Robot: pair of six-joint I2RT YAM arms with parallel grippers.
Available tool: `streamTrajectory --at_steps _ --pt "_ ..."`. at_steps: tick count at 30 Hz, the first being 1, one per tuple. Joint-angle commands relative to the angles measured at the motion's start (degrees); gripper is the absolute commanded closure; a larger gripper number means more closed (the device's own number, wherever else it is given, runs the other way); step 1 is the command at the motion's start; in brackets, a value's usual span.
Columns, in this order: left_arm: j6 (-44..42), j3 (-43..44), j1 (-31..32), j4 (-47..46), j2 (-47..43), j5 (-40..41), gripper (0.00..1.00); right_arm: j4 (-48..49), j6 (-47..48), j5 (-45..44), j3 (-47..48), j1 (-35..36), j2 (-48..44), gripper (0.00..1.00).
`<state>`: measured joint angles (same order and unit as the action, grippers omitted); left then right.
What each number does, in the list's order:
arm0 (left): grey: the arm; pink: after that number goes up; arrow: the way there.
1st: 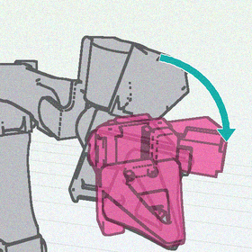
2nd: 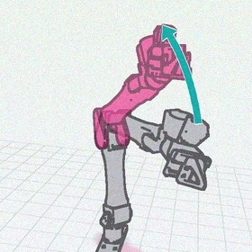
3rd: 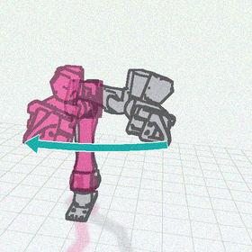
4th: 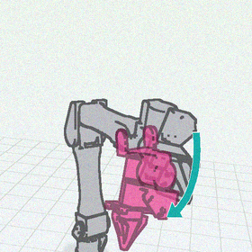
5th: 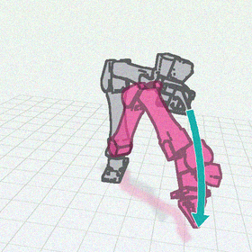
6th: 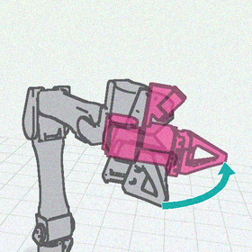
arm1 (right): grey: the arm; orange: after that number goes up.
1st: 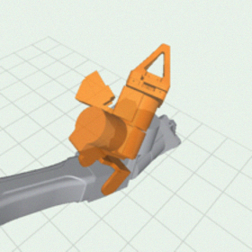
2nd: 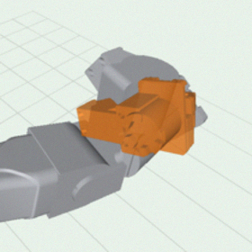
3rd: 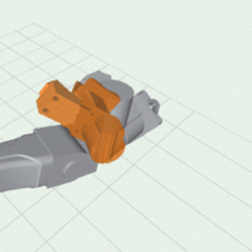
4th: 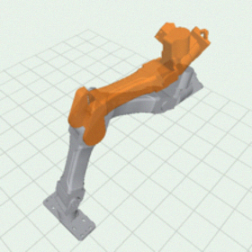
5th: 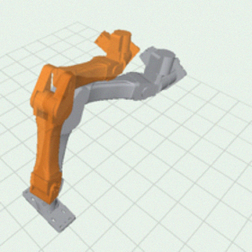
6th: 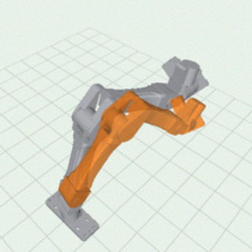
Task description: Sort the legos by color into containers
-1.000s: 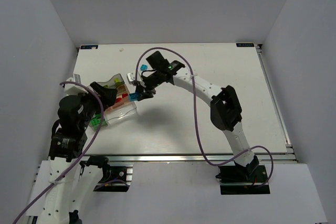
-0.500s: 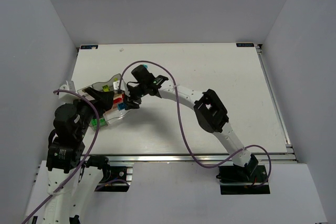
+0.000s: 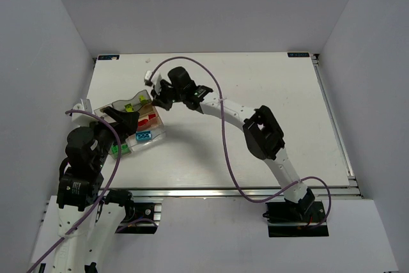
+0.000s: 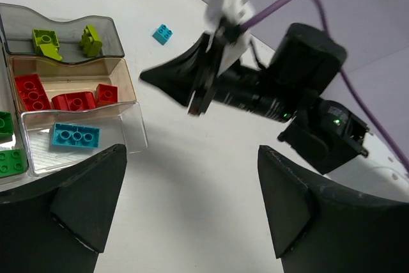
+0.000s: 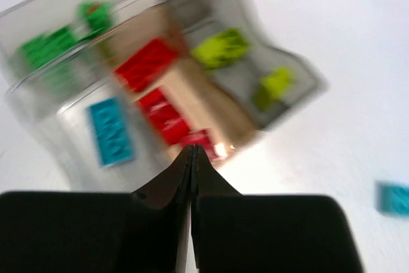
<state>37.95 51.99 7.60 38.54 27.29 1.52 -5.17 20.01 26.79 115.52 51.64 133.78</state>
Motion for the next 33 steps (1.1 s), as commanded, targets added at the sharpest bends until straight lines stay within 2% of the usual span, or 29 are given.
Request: streamTrajectory --at_steps 1,4,5,6,8,9,17,20,22,23,24,25,26,27,28,29,31,32,33 --pt "0.1 -0.3 0.1 -0.4 0.2 -0.4 0.07 9.3 -13.0 -14.8 1.6 -2.9 -4.8 1.00" --pt "0.5 -0.6 0.1 -0.1 0.0 -0.5 0.07 5.3 -15.3 -20.4 8.1 -4.9 0.2 1.00" --pt "0.6 -0.6 0.1 -0.1 -0.1 -0.6 0.07 5.3 -16.4 -21.5 8.6 -5.1 0.8 0.93" --pt "0.6 -0.6 0.1 0.0 -0.1 -0.7 0.07 5.3 -17.0 -22.0 8.8 -5.5 1.2 0.72" --pt "0.9 -0.5 0.1 0.1 -0.1 -0.8 0.07 6.5 -18.2 -23.0 8.0 -7.2 2.6 0.58" --pt "0.8 -0.3 0.1 0.2 -0.1 -0.9 0.07 6.7 -19.5 -23.5 8.1 -7.6 3.2 0.47" --pt "1.8 0.0 0.1 1.5 0.6 -1.4 0.05 13.3 -26.7 -35.3 12.3 -9.8 9.7 0.38" --pt "1.6 -1.4 0.1 -1.0 2.1 -4.3 0.05 14.7 -28.5 -35.5 11.5 -10.1 9.5 0.36" --pt "1.0 -3.6 0.1 -5.0 4.6 -5.7 0.05 15.8 -28.7 -35.8 8.6 -10.8 6.1 0.43" --pt "-0.1 -4.3 0.6 -7.0 8.4 -6.3 0.06 16.6 -28.7 -35.6 6.1 -11.0 4.1 0.50" --pt "-0.6 -5.4 0.6 -8.8 11.1 -6.6 0.09 17.0 -28.6 -34.8 1.5 -11.5 2.3 0.79" --pt "-1.0 -5.6 1.1 -13.0 14.1 -6.8 0.14 16.6 -28.8 -33.6 -0.3 -13.6 -1.6 0.97" --pt "-2.3 -5.6 1.1 -15.2 16.9 -8.4 0.19 15.1 -29.2 -28.8 -1.6 -14.8 -3.4 1.00" --pt "-3.4 -5.1 1.1 -17.3 23.4 -9.1 0.38 12.9 -28.9 -23.7 -2.5 -15.7 -4.7 1.00" --pt "-4.2 -3.4 1.1 -21.0 26.9 -9.9 0.51 7.3 -28.5 -18.1 -2.4 -19.9 -6.9 1.00" --pt "-6.4 -2.0 1.1 -22.5 30.3 -10.9 0.67 5.3 -28.1 -6.2 -2.3 -21.4 -8.2 1.00" --pt "-9.1 4.4 1.1 -23.6 41.1 -10.7 0.91 -2.0 -27.3 5.5 -3.7 -25.6 -10.9 1.00" --pt "-12.2 6.8 1.1 -23.8 44.5 -10.7 0.92 -3.7 -25.7 17.6 -4.4 -28.2 -11.6 1.00" --pt "-13.7 9.2 1.1 -23.5 48.0 -10.4 0.92 -5.3 -24.7 22.7 -5.1 -30.6 -12.4 0.87"
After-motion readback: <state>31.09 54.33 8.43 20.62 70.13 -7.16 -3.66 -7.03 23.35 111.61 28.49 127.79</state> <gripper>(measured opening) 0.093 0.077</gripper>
